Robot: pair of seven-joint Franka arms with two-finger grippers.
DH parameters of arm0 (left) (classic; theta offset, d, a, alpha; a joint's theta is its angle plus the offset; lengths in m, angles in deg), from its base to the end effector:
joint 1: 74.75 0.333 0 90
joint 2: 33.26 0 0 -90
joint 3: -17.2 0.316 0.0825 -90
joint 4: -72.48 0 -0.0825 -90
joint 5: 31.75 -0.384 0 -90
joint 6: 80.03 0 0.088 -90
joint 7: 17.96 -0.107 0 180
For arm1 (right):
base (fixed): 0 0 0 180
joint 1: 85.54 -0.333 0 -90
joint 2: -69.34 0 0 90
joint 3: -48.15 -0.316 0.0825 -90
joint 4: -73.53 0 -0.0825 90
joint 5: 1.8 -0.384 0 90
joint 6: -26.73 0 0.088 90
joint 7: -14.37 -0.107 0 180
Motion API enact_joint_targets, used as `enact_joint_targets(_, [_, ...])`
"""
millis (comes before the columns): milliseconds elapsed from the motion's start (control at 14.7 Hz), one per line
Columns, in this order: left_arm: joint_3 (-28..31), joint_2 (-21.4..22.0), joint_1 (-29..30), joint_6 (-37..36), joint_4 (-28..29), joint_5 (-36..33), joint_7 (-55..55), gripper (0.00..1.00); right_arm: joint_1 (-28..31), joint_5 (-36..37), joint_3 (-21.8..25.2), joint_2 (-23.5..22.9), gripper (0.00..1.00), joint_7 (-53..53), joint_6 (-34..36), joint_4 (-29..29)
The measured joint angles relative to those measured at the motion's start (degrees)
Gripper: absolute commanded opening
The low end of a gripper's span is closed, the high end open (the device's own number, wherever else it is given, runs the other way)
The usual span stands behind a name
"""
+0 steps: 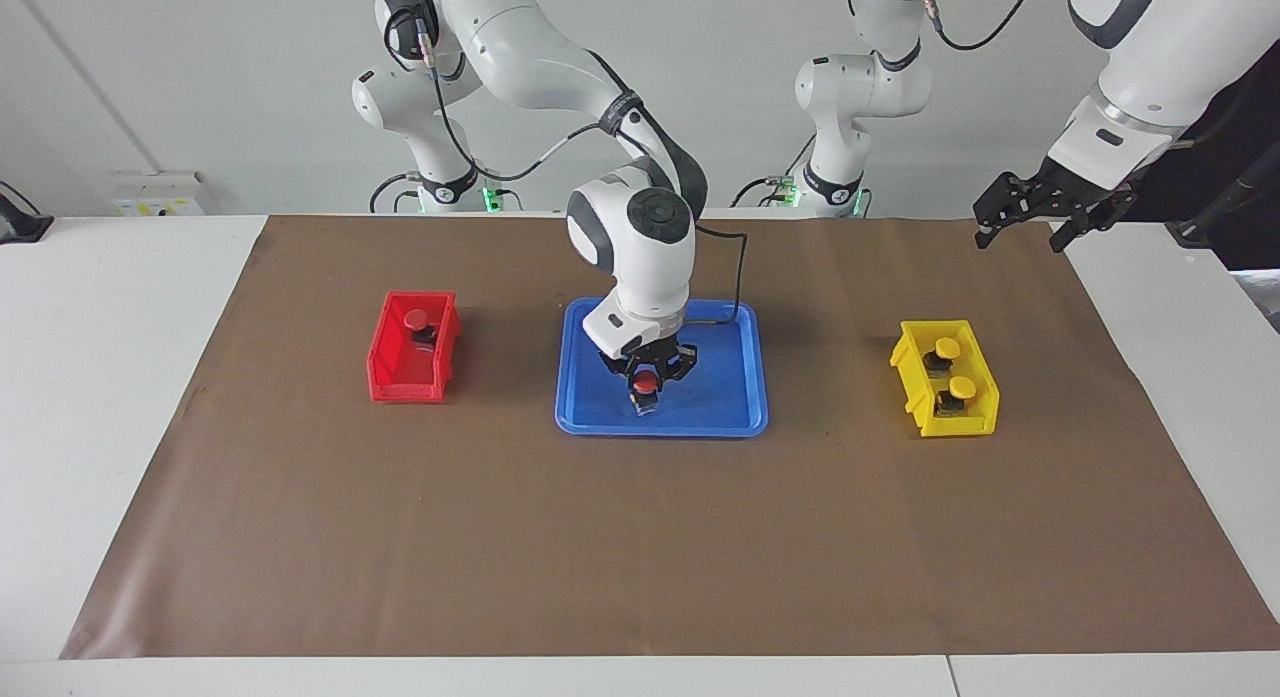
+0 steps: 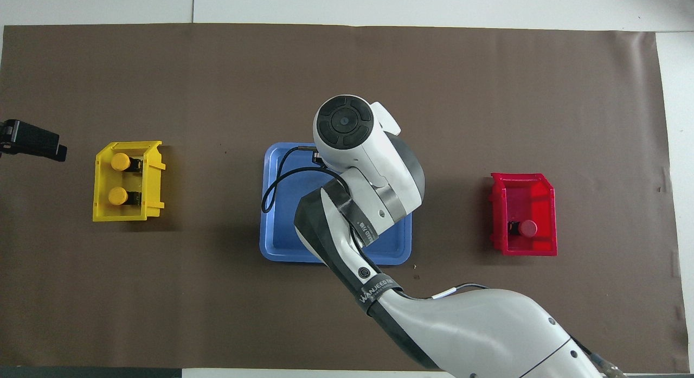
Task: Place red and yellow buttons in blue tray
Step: 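Carry the red button to the blue tray and release it, then grasp the second red button while the left gripper grasps a yellow button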
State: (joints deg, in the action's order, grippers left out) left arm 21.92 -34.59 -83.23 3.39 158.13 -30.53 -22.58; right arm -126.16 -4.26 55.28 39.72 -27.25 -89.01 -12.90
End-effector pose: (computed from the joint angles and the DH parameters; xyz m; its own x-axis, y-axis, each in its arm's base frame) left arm 0.5487 -0.0391 0.6374 0.9872 -0.1479 -0.0602 -0.1467 -0.9889 0.0243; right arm 0.5720 0.3974 0.3671 0.9895 -0.1439 0.0141 -0.1441 -0.9894 0.0179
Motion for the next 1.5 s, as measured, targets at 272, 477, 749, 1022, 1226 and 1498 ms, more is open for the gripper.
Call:
enact_joint_targets(272, [0.00,0.00,0.00,0.00,0.03,0.00,0.00,1.00,-0.29,-0.24,-0.86,1.16,0.34,-0.70,-2.59,-3.39])
enact_joint_targets(477, [0.00,0.01,0.00,0.00,0.04,0.00,0.00,1.00,-0.29,-0.25,-1.05,2.16,0.75,-0.73,-6.60,-6.96])
enact_joint_targets(749, [0.00,0.03,-0.01,0.00,0.04,0.00,0.00,1.00,-0.26,-0.26,-0.97,3.09,0.95,-0.76,-6.11,-6.82])
enact_joint_targets(1022, [-0.06,0.92,-0.07,1.56,2.51,-0.02,0.13,1.00,3.85,-0.14,0.13,6.53,0.97,1.87,3.37,-3.01])
enact_joint_targets(1226, [0.09,5.30,0.31,16.07,15.67,-0.05,-0.44,0.97,11.14,-0.14,0.22,13.65,0.99,11.16,9.81,-4.92])
enact_joint_targets(1498, [0.28,3.68,3.18,27.47,24.25,-0.33,-4.62,0.88,17.39,-0.13,0.22,23.38,0.99,19.97,11.93,-14.86])
